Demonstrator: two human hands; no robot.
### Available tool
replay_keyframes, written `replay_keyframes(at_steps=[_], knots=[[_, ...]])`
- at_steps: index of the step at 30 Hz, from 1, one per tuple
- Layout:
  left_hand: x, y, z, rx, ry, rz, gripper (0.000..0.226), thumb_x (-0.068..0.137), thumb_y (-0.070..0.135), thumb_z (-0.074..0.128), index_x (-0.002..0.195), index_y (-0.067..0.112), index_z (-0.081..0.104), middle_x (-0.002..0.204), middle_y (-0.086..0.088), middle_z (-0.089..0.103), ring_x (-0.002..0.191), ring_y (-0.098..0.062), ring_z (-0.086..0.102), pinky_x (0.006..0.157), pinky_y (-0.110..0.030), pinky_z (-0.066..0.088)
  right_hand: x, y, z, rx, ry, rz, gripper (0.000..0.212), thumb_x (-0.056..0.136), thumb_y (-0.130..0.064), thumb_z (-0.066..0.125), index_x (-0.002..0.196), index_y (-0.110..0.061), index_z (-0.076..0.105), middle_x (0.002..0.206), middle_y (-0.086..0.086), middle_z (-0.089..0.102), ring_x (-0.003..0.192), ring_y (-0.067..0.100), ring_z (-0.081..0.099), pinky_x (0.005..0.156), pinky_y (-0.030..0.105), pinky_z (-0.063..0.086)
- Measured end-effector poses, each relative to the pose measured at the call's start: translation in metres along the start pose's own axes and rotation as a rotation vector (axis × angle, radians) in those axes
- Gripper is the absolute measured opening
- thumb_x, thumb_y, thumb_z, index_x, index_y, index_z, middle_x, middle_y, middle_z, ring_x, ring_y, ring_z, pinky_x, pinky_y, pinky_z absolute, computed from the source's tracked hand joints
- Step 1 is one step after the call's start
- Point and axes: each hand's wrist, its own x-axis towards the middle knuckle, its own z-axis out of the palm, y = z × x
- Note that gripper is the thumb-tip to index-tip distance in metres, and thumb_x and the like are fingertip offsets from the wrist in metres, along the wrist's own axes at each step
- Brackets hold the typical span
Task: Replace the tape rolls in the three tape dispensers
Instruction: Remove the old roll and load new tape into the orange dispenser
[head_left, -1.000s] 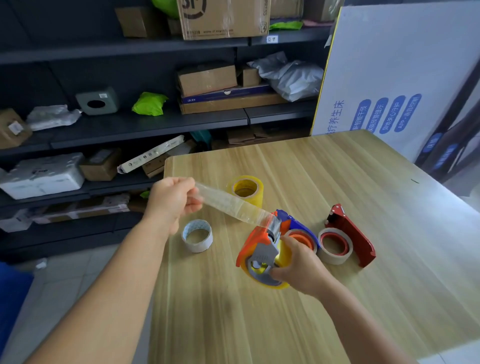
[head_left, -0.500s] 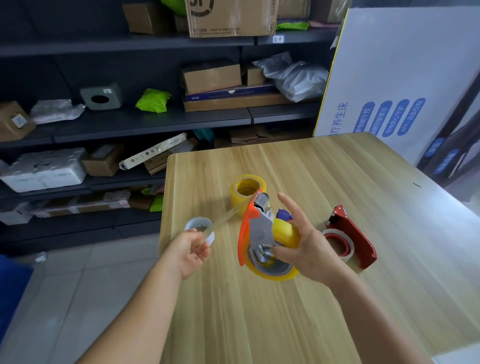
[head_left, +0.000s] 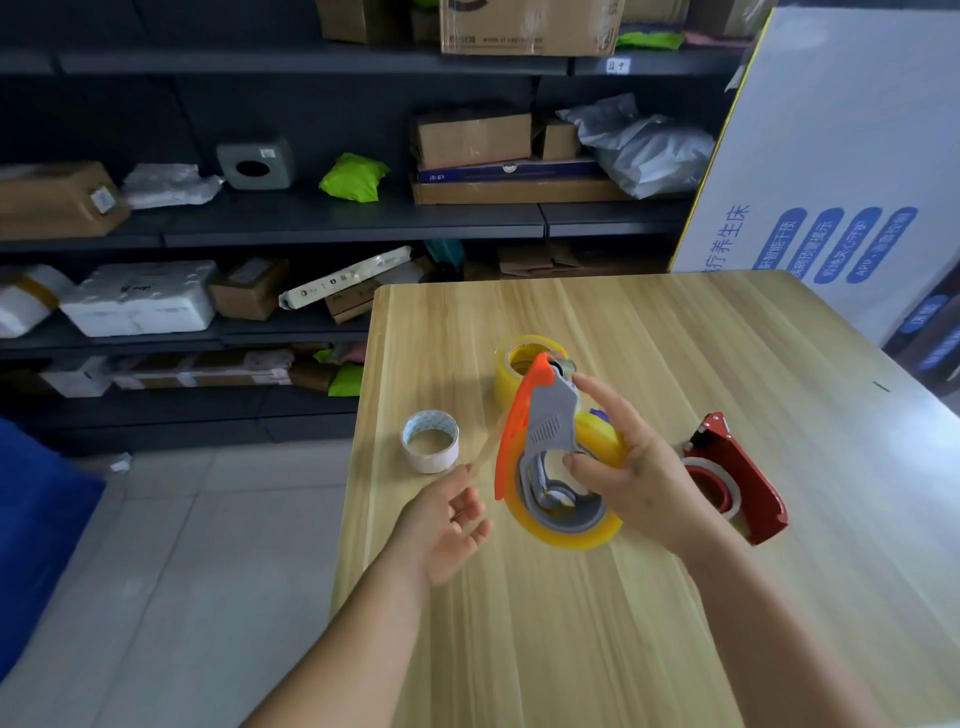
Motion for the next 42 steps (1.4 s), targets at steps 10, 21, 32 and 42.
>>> replay_keyframes(at_steps=[10,21,32,42], knots=[[-0.016,-0.035,0.009,-0.157,-0.123,-0.005,0.051,0.086,0.053,0.055,0.120,0.016,0.060,0.130,-0.003,0.052,0.123,-0.016,0.044,0.093,-0.047,0.041,0.004,-0.011,0.016,-0.091,0.070,0.062,0.068,0.079,-0.023,0.066,0.122,-0.066,0.036,0.058,-0.005,0.052,0.054,0.018,0.045,0.056,0.037,0.042],[-0.054,-0.079,-0.007,0.027,-0.273,0.202,0.058,0.066,0.058,0.069,0.121,0.043,0.061,0.136,0.018,0.049,0.127,-0.010,0.041,0.095,-0.038,0.040,-0.004,-0.029,0.040,-0.231,0.188,0.209,0.059,0.078,-0.037,0.067,0.126,-0.052,0.036,0.046,-0.010,0.050,0.037,0.002,0.050,0.033,0.015,0.035],[-0.084,-0.130,-0.011,0.235,-0.007,0.572,0.068,0.056,0.065,0.069,0.119,0.040,0.061,0.124,0.017,0.062,0.120,0.004,0.050,0.095,-0.027,0.040,-0.024,-0.034,0.063,-0.009,-0.012,0.340,0.059,0.080,-0.047,0.068,0.129,-0.029,0.041,0.080,-0.018,0.047,0.070,-0.002,0.046,0.054,0.021,0.036],[-0.119,-0.192,-0.022,-0.066,0.248,0.403,0.050,0.066,0.059,0.060,0.106,0.029,0.059,0.115,0.011,0.062,0.110,-0.001,0.054,0.079,-0.024,0.046,-0.085,-0.012,0.098,0.096,-0.187,0.380,0.051,0.075,-0.046,0.071,0.114,-0.026,0.046,0.088,-0.008,0.060,0.077,0.008,0.058,0.058,0.027,0.044]])
